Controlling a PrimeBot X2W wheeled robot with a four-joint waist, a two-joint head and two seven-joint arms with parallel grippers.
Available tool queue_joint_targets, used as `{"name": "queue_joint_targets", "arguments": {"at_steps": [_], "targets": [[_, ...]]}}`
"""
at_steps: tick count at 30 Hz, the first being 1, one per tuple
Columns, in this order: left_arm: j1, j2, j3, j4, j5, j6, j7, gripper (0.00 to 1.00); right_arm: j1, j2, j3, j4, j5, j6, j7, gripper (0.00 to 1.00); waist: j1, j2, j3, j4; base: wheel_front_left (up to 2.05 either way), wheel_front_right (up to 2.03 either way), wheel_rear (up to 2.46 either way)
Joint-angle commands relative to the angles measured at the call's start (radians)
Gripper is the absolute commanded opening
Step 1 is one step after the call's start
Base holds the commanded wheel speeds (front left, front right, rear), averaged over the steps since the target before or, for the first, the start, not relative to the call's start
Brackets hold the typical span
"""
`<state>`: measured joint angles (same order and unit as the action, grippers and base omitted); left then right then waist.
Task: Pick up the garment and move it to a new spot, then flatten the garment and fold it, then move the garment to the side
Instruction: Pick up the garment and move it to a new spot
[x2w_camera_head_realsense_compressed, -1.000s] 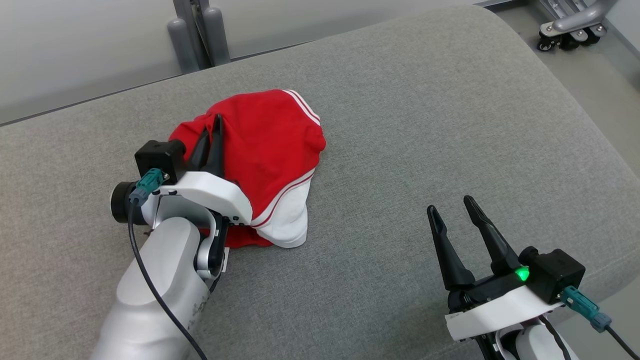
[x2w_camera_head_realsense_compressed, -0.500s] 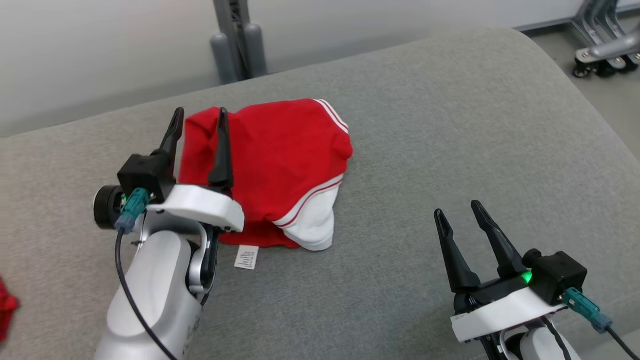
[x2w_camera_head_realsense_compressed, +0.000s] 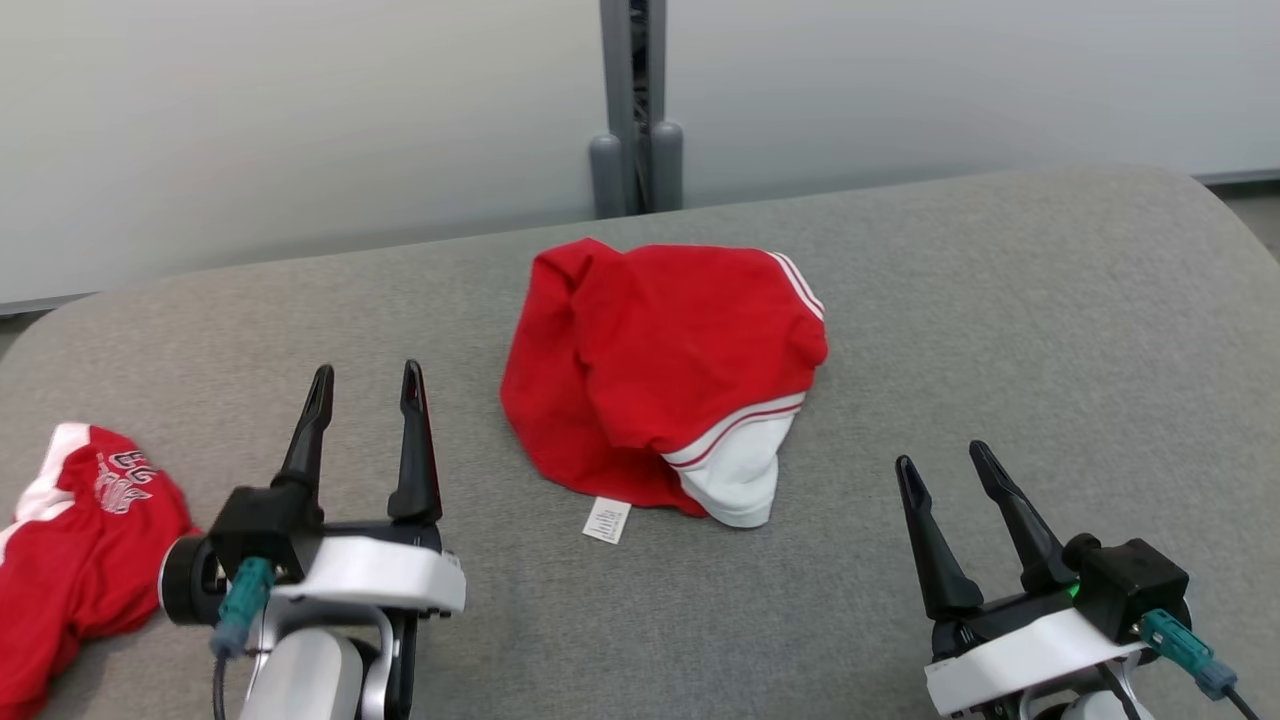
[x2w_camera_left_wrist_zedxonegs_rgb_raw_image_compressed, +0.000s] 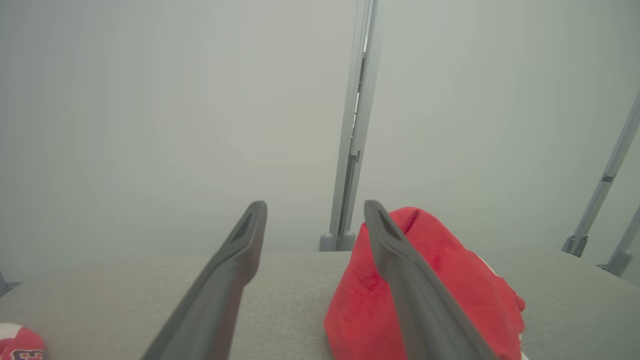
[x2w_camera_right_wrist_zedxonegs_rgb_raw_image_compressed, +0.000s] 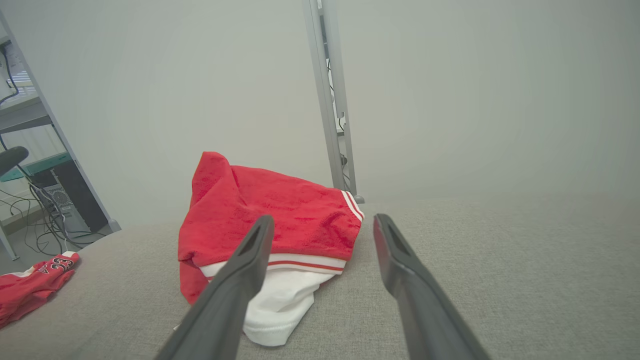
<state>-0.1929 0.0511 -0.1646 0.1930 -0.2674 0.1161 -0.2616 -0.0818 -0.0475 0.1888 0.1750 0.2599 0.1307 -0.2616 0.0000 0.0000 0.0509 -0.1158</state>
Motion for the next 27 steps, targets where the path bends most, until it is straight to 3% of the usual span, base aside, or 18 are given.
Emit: {"name": "queue_joint_targets", "arguments": {"at_steps": [1,7,12,27], "targets": [[0.011,0.002,0.003,-0.007,0.015,0.007,-0.004,1.0,0.01,-0.006,-0.006,0.0,-0.007,0.0,-0.006,1.0,0.0,0.0,-0.023,0.027,0.0,0.0,0.0],[0.108,0.001,-0.005,-0.073,0.076,0.032,-0.004,1.0,0.038,-0.006,-0.036,-0.012,-0.033,0.0,-0.006,1.0,0.0,0.0,-0.046,0.073,0.0,0.0,0.0],[0.19,0.001,0.0,-0.105,0.061,0.035,-0.004,1.0,0.061,-0.006,-0.039,-0.009,-0.026,0.0,-0.006,1.0,0.0,0.0,-0.067,0.086,0.0,0.0,0.0],[0.338,0.001,-0.026,-0.146,0.168,0.094,-0.004,1.0,0.127,-0.006,-0.003,0.002,-0.005,0.0,-0.006,1.0,0.0,0.0,-0.118,0.063,0.0,0.0,0.0]]}}
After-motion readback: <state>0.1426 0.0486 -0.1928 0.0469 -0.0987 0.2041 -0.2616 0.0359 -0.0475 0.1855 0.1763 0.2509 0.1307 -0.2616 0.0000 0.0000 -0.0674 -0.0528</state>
